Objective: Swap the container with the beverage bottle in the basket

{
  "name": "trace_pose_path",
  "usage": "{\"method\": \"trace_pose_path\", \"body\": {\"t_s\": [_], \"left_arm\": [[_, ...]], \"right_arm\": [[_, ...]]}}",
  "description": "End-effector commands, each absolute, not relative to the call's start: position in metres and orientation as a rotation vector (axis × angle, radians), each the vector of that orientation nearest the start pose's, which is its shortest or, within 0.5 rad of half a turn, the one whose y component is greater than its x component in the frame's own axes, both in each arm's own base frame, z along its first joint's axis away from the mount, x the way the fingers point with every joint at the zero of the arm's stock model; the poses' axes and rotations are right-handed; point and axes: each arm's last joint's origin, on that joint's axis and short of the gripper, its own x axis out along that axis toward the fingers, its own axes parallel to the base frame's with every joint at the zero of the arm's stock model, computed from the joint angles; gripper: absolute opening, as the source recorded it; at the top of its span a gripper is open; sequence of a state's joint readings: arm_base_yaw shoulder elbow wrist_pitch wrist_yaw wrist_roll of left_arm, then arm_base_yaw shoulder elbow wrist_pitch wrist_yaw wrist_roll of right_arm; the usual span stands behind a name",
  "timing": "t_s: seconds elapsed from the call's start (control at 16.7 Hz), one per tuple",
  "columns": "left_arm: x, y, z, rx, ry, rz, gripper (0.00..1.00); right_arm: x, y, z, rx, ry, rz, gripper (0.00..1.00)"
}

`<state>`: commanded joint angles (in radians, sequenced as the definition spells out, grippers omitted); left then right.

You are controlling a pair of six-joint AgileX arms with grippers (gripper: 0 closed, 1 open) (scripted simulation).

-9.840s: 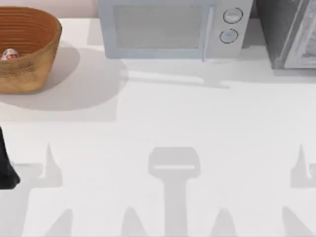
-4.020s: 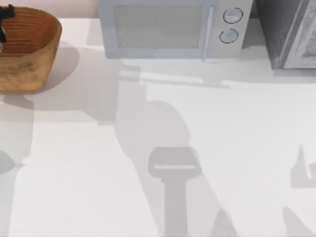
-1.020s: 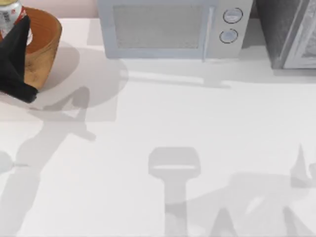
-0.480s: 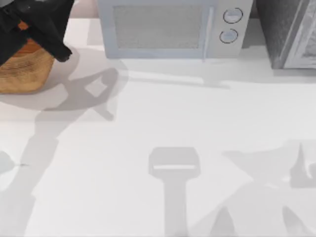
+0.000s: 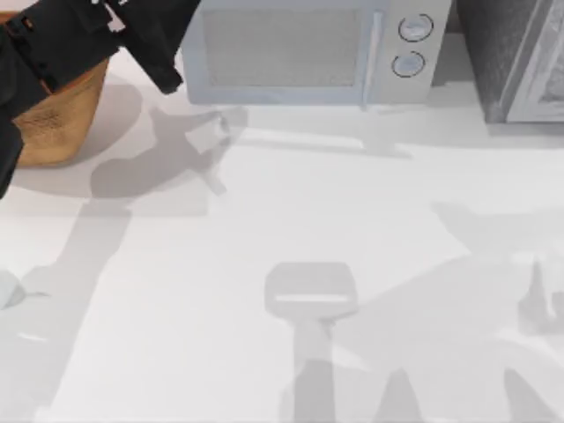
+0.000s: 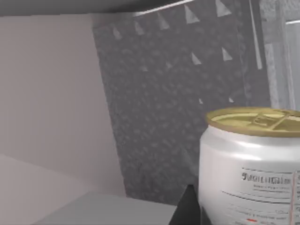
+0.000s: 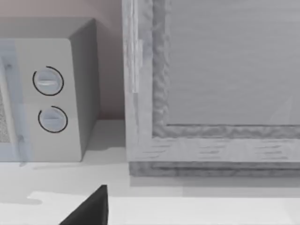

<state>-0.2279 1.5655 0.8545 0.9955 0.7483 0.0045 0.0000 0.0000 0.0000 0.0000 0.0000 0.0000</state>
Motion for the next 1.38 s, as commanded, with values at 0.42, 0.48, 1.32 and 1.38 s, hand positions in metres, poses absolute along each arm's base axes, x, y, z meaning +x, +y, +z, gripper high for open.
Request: {"method": "trace_pose_path", "body": {"t_s": [0.42, 0.48, 1.32, 1.38], "left_arm": [[0.369, -0.122, 0.225, 0.069, -0.259, -1.111, 0.00], [0.374, -0.126, 0.215, 0.069, -0.250, -1.136, 0.00], [0.403, -0.188, 0.057, 0.038, -0.093, -1.513, 0.00], [0.401, -0.191, 0.045, 0.029, -0.069, -1.537, 0.00]], "right_arm": [[0.106, -0.001, 0.160, 0.000, 0.000, 0.000, 1.00], [0.106, -0.001, 0.160, 0.000, 0.000, 0.000, 1.00], [0.106, -0.001, 0.160, 0.000, 0.000, 0.000, 1.00], [0.106, -0.001, 0.160, 0.000, 0.000, 0.000, 1.00]]}}
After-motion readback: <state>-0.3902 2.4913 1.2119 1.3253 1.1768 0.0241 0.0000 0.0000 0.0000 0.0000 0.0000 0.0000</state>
